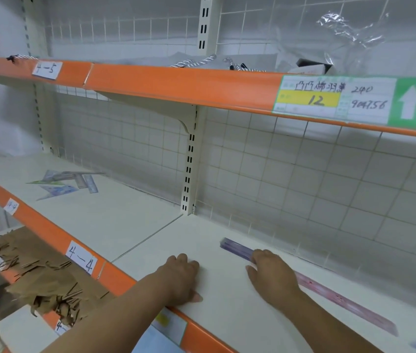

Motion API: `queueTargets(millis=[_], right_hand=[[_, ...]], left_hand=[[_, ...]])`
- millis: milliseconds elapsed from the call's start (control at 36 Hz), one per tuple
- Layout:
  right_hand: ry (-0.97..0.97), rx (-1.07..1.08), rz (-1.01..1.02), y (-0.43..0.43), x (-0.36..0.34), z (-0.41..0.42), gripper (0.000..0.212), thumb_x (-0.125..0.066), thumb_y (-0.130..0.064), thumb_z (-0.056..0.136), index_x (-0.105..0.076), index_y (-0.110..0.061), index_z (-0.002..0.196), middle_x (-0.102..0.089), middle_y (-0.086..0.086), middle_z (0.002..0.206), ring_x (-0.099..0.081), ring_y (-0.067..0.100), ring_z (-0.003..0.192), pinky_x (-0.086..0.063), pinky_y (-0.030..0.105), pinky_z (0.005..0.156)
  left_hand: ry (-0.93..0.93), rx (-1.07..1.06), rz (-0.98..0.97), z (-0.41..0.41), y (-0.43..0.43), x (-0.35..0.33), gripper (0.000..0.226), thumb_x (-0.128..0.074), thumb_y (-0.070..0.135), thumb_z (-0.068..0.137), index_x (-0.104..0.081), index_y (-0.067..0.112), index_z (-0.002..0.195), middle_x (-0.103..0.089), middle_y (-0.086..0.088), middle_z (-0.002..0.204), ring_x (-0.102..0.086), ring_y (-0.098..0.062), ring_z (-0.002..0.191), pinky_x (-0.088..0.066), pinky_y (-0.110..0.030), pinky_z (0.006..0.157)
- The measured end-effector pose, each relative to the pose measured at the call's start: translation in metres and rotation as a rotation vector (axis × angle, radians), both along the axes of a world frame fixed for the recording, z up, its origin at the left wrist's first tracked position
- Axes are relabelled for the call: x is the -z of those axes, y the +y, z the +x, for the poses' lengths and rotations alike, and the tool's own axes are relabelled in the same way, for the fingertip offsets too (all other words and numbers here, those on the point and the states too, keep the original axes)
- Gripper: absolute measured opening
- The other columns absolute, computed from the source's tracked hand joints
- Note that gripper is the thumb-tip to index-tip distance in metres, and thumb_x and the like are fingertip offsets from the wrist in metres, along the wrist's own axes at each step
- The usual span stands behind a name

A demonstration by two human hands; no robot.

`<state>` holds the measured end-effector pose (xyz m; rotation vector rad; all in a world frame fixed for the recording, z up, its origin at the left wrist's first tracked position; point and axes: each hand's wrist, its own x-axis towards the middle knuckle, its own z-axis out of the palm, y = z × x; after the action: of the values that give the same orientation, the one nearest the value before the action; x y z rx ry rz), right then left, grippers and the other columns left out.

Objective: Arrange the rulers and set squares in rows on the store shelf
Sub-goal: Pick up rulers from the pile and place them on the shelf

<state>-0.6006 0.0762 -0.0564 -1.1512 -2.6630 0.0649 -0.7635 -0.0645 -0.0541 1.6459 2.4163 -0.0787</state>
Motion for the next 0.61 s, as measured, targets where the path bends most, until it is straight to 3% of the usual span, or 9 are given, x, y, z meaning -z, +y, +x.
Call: queueTargets(millis=[111, 194, 306, 389, 472, 611], right_hand=[[-0.107, -0.040, -0.094, -0.023, -0.004, 0.007, 0.017, -0.042, -0.039, 0.098, -0.047, -0.024, 0.093, -0.063, -0.003, 0.101, -0.062, 0.018, 0.097, -0.041, 0.026, 0.072], [-0.193, -0.082, -0.132, -0.037, -0.005, 0.014, 0.018, -0.041, -0.038, 0.097, -0.044, -0.022, 0.090, -0.051, -0.004, 0.093, -0.050, 0.018, 0.085, -0.040, 0.029, 0.074], [-0.224, -0.095, -0.144, -0.050, -0.008, 0.021, 0.018, -0.042, -0.037, 0.097, -0.044, -0.021, 0.090, -0.048, -0.003, 0.093, -0.045, 0.018, 0.084, -0.039, 0.031, 0.074], [-0.240, -0.082, -0.146, -0.058, -0.012, 0.027, 0.023, -0.042, -0.038, 0.096, -0.040, -0.023, 0.079, -0.048, -0.003, 0.092, -0.045, 0.018, 0.083, -0.038, 0.030, 0.072], [-0.259, -0.067, -0.150, -0.065, -0.017, 0.032, 0.035, -0.042, -0.039, 0.096, -0.029, -0.027, 0.066, -0.048, -0.003, 0.091, -0.045, 0.019, 0.082, -0.038, 0.030, 0.071], [-0.265, -0.056, -0.147, -0.076, -0.021, 0.041, 0.036, -0.042, -0.039, 0.096, -0.028, -0.026, 0.065, -0.049, -0.002, 0.089, -0.046, 0.020, 0.082, -0.038, 0.030, 0.070]], left_hand=[[-0.006, -0.011, 0.011, 0.001, 0.000, 0.002, 0.060, -0.057, 0.048, 0.089, -0.039, 0.013, 0.134, -0.038, -0.011, 0.132, -0.039, -0.029, 0.121, -0.039, -0.038, 0.100], [0.019, 0.004, 0.034, 0.003, -0.003, 0.002, 0.053, -0.054, 0.046, 0.092, -0.042, 0.013, 0.132, -0.041, -0.011, 0.130, -0.041, -0.028, 0.120, -0.040, -0.038, 0.097], [0.009, 0.019, 0.147, 0.010, -0.009, 0.003, 0.034, -0.051, 0.041, 0.095, -0.055, 0.014, 0.115, -0.051, -0.006, 0.120, -0.050, -0.023, 0.110, -0.041, -0.031, 0.082], [0.017, 0.020, 0.253, 0.017, -0.015, 0.000, 0.025, -0.047, 0.040, 0.096, -0.056, 0.016, 0.098, -0.050, -0.001, 0.099, -0.048, -0.018, 0.090, -0.035, -0.025, 0.068], [0.052, 0.038, 0.294, 0.023, -0.020, -0.003, 0.027, -0.046, 0.038, 0.096, -0.058, 0.015, 0.099, -0.046, 0.004, 0.092, -0.043, -0.016, 0.085, -0.033, -0.026, 0.063], [0.070, 0.038, 0.323, 0.031, -0.027, -0.009, 0.025, -0.045, 0.034, 0.096, -0.059, 0.015, 0.101, -0.051, 0.002, 0.092, -0.049, -0.018, 0.088, -0.034, -0.026, 0.065]])
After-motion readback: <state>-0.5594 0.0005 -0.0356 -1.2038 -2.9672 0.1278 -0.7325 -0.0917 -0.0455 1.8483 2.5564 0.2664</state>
